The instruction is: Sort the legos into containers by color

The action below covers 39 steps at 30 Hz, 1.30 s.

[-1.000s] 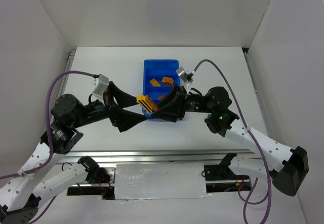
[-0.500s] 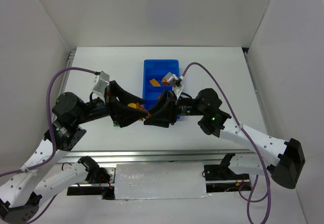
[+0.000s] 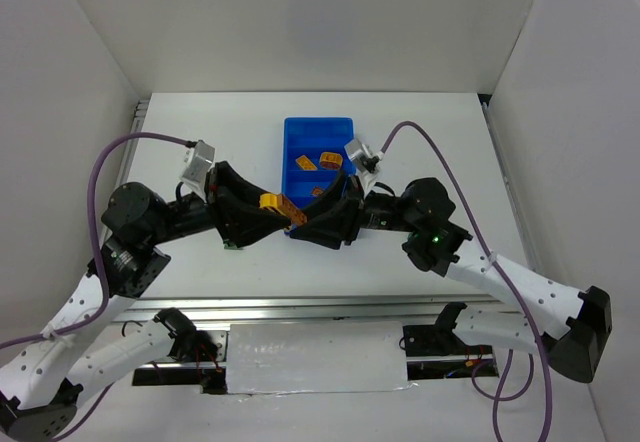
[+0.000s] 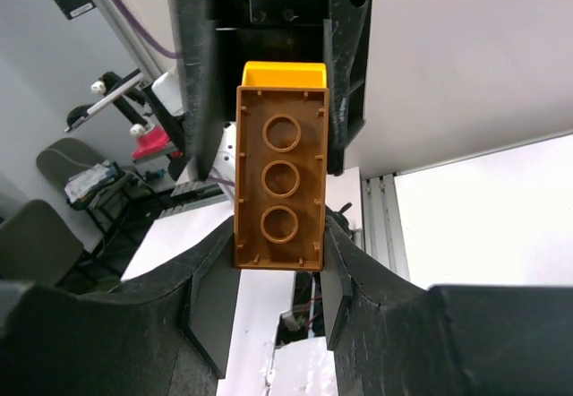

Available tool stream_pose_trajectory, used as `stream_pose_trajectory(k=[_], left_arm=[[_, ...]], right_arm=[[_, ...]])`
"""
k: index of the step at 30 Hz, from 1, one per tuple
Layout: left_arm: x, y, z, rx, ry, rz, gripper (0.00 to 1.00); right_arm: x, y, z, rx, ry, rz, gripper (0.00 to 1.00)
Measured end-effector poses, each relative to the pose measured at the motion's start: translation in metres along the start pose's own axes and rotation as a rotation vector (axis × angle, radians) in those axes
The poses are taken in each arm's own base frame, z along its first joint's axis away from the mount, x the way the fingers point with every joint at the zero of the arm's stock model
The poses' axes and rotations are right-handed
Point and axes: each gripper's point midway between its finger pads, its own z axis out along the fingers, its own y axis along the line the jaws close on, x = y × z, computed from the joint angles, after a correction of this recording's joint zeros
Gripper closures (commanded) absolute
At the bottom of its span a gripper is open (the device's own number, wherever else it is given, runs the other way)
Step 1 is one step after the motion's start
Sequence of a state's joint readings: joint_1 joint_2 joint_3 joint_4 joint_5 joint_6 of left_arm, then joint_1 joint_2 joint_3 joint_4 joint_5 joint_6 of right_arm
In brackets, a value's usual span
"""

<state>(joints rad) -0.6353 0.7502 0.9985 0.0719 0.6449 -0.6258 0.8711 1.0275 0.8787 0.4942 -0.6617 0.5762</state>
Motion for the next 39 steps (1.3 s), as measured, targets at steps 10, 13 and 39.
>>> stream_pose_trajectory(k=[10, 13, 39], left_arm=[[-0.001, 0.002, 0.001, -0.006, -0.006, -0.006, 1.00], [-0.001, 0.002, 0.001, -0.005, -0.004, -0.006, 1.00], [0.023, -0.012, -0.002, 0.104, 0.111, -0.011, 1.00]], right_arm=[[-0.002, 0.005, -0.001, -0.013, -0.004, -0.024, 1.00], [-0.002, 0.005, -0.001, -0.013, -0.003, -0.023, 0.10], [0.004, 0.015, -0.005, -0.051, 0.202, -0.039, 0.38]])
